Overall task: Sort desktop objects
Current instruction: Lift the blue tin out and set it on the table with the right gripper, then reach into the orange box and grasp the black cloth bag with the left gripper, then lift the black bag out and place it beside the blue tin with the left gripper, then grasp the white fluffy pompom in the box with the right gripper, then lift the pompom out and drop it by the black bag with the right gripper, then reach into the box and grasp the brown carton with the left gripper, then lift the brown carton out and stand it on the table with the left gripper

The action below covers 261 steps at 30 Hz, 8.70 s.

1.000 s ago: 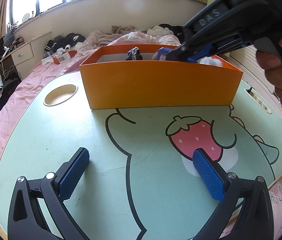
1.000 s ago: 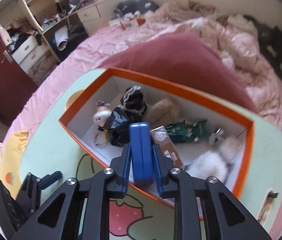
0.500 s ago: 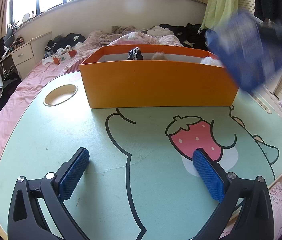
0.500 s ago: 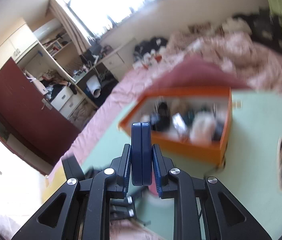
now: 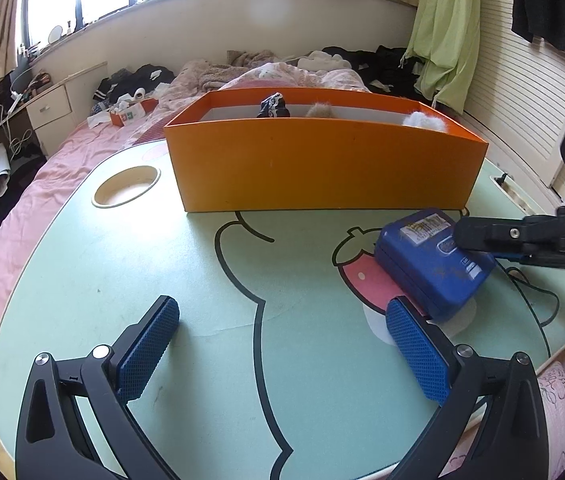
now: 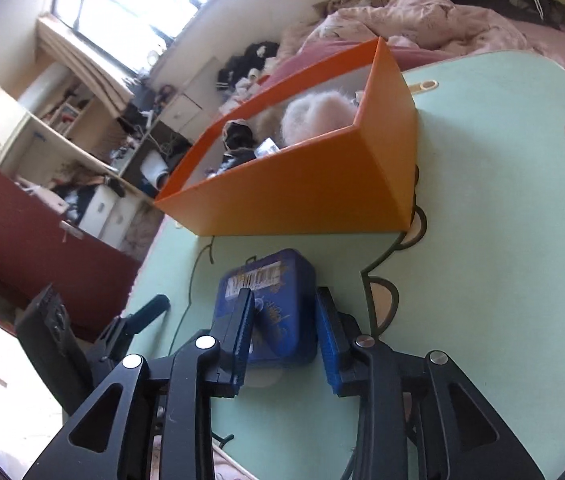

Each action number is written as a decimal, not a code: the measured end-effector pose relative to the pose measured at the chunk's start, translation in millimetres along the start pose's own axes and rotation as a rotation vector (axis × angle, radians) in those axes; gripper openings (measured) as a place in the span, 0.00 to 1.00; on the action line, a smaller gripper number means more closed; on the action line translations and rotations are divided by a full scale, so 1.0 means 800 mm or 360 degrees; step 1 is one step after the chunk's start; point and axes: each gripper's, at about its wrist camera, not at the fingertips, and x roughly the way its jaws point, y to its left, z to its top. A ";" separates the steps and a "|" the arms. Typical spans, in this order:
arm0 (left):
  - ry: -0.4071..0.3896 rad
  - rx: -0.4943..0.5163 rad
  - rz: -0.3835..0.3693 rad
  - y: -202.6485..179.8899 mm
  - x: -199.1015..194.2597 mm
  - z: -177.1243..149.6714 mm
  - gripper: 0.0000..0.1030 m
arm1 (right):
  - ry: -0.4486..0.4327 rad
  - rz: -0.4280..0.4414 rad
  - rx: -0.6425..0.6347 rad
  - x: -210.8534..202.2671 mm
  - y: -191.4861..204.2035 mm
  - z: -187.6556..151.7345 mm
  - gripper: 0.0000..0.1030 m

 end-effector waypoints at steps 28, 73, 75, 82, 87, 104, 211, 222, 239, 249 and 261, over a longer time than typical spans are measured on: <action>-0.0166 -0.0100 -0.0097 0.035 -0.060 0.031 1.00 | -0.0208 -0.0779 -0.0719 -0.001 0.051 -0.110 1.00; 0.0045 -0.0018 -0.0165 -0.004 -0.019 0.067 0.43 | -0.0229 -0.0797 -0.0689 -0.006 0.047 -0.105 1.00; -0.0042 -0.0040 -0.0206 0.000 -0.037 0.062 0.64 | -0.0228 -0.0797 -0.0690 -0.006 0.047 -0.105 1.00; -0.0166 -0.0064 -0.0095 0.023 -0.069 0.024 0.82 | -0.0230 -0.0798 -0.0690 -0.007 0.046 -0.104 1.00; -0.0083 -0.0014 -0.0089 0.022 -0.047 -0.001 0.81 | -0.0232 -0.0817 -0.0677 -0.009 0.043 -0.102 1.00; -0.0080 0.0075 -0.0100 -0.004 -0.018 -0.016 1.00 | -0.0457 -0.0737 -0.0494 -0.071 0.091 0.032 0.71; 0.0296 -0.0287 -0.0548 0.003 -0.028 0.222 0.19 | -0.0187 -0.0833 -0.0646 -0.008 0.048 -0.094 0.99; 0.0321 -0.0299 -0.0214 0.091 -0.011 0.108 0.19 | -0.0185 -0.0843 -0.0646 -0.008 0.047 -0.095 1.00; -0.0056 -0.0301 -0.0121 0.052 -0.036 0.037 0.78 | -0.0182 -0.0857 -0.0643 -0.006 0.048 -0.095 1.00; -0.0091 0.0079 -0.0001 -0.005 -0.003 -0.004 0.87 | -0.0181 -0.0856 -0.0631 -0.004 0.046 -0.096 1.00; -0.0141 0.0081 -0.0038 -0.007 -0.001 -0.010 1.00 | -0.0180 -0.0854 -0.0621 -0.003 0.045 -0.099 1.00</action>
